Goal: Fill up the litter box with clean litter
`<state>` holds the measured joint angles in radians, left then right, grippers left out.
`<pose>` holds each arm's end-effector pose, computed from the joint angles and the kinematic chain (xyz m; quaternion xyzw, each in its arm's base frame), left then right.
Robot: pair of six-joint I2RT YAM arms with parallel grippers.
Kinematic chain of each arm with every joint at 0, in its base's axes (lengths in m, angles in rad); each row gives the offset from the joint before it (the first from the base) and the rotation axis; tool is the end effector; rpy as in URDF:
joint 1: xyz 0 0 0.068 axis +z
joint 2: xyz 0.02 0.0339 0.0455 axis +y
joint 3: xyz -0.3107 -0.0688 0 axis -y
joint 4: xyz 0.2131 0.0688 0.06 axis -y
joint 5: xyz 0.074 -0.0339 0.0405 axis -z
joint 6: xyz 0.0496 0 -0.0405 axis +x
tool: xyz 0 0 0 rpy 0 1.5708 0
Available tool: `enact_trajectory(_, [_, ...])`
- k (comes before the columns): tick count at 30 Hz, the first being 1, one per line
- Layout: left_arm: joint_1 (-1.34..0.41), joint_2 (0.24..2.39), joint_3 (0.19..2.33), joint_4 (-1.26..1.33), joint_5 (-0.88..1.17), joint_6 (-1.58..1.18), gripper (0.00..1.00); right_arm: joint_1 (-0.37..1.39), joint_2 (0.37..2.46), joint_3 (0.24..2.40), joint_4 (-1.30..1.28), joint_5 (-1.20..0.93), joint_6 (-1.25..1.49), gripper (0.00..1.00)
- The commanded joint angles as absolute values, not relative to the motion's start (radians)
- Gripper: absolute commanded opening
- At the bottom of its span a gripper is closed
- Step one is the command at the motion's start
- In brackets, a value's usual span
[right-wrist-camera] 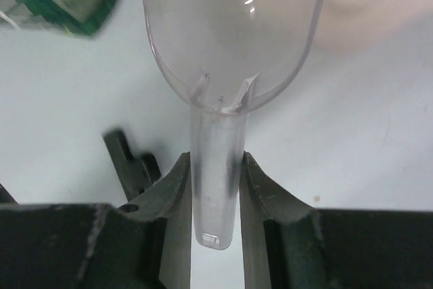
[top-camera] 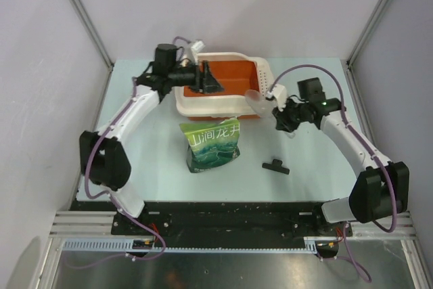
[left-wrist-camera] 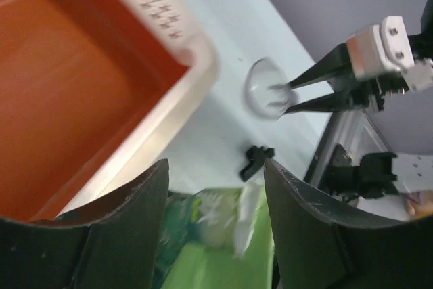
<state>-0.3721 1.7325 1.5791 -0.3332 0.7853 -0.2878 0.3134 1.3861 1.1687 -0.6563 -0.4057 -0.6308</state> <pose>0.3470 -0.1731 0.3959 0.2306 0.7824 -0.4645 0.3448 0.2420 0.0990 0.3399 -0.4799 0.7886 0.1341 0.3602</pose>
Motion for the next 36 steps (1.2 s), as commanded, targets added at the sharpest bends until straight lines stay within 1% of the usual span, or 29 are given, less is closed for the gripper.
enact_trajectory(1, [-0.180,1.505,1.414,-0.319,0.740,-0.233,0.63,0.158,1.387,1.134,-0.900,-0.489,-0.926,0.05])
enact_trajectory(2, [-0.146,1.468,1.373,-0.322,0.727,-0.213,0.63,0.119,1.385,1.125,-0.934,-0.494,-1.040,0.05])
enact_trajectory(3, [-0.114,1.389,1.333,-0.325,0.716,-0.201,0.63,0.107,1.385,1.117,-0.993,-0.485,-1.084,0.05])
enact_trajectory(4, [-0.053,1.356,1.257,-0.333,0.677,-0.192,0.63,0.098,1.387,1.097,-1.014,-0.471,-1.115,0.05])
enact_trajectory(6, [-0.005,1.281,1.189,-0.383,0.609,-0.193,0.63,0.078,1.414,1.077,-1.052,-0.428,-1.163,0.05])
enact_trajectory(7, [0.052,1.266,1.117,-0.402,0.574,-0.210,0.63,0.074,1.433,1.060,-1.060,-0.416,-1.170,0.06])
enact_trajectory(9, [0.099,1.244,1.047,-0.445,0.560,-0.274,0.61,0.074,1.485,1.040,-1.049,-0.385,-1.164,0.06])
enact_trajectory(10, [0.106,1.241,0.982,-0.465,0.526,-0.296,0.61,0.071,1.503,1.028,-1.040,-0.377,-1.157,0.07])
enact_trajectory(12, [0.107,1.242,0.927,-0.466,0.514,-0.347,0.60,0.077,1.563,1.028,-1.002,-0.356,-1.112,0.08])
enact_trajectory(14, [0.101,1.270,0.871,-0.453,0.506,-0.379,0.60,0.084,1.589,1.026,-0.980,-0.345,-1.094,0.12])
enact_trajectory(15, [0.094,1.285,0.862,-0.443,0.514,-0.380,0.60,0.089,1.600,1.026,-0.960,-0.342,-1.088,0.16])
enact_trajectory(16, [0.089,1.313,0.862,-0.427,0.521,-0.376,0.60,0.103,1.600,1.026,-0.951,-0.330,-1.066,0.33])
enact_trajectory(18, [0.052,1.350,0.883,-0.423,0.548,-0.336,0.60,0.115,1.571,1.028,-0.925,-0.322,-1.054,0.49])
enact_trajectory(19, [0.037,1.389,0.909,-0.422,0.558,-0.309,0.59,0.123,1.553,1.031,-0.919,-0.339,-1.052,0.60])
enact_trajectory(20, [0.022,1.403,0.923,-0.420,0.577,-0.302,0.59,0.129,1.534,1.045,-0.913,-0.348,-1.048,0.64])
enact_trajectory(21, [0.009,1.419,0.934,-0.416,0.597,-0.299,0.59,0.139,1.502,1.058,-0.905,-0.357,-1.040,0.71])
enact_trajectory(24, [-0.047,1.436,0.966,-0.355,0.681,-0.318,0.58,0.202,1.476,1.146,-0.920,-0.390,-0.997,0.80])
enact_trajectory(28, [-0.061,1.428,0.992,-0.315,0.718,-0.316,0.57,0.290,1.503,1.271,-0.971,-0.509,-0.925,0.82])
enact_trajectory(31, [-0.064,1.433,1.031,-0.288,0.799,-0.304,0.57,0.319,1.534,1.368,-0.942,-0.604,-0.783,0.84])
enact_trajectory(32, [-0.067,1.436,1.041,-0.282,0.825,-0.299,0.57,0.333,1.548,1.396,-0.927,-0.638,-0.691,0.86])
enact_trajectory(35, [-0.077,1.453,1.087,-0.265,0.925,-0.284,0.57,0.339,1.632,1.535,-0.926,-0.808,-0.563,0.89])
enact_trajectory(36, [-0.081,1.463,1.107,-0.258,0.948,-0.287,0.57,0.341,1.658,1.575,-0.931,-0.893,-0.508,0.90])
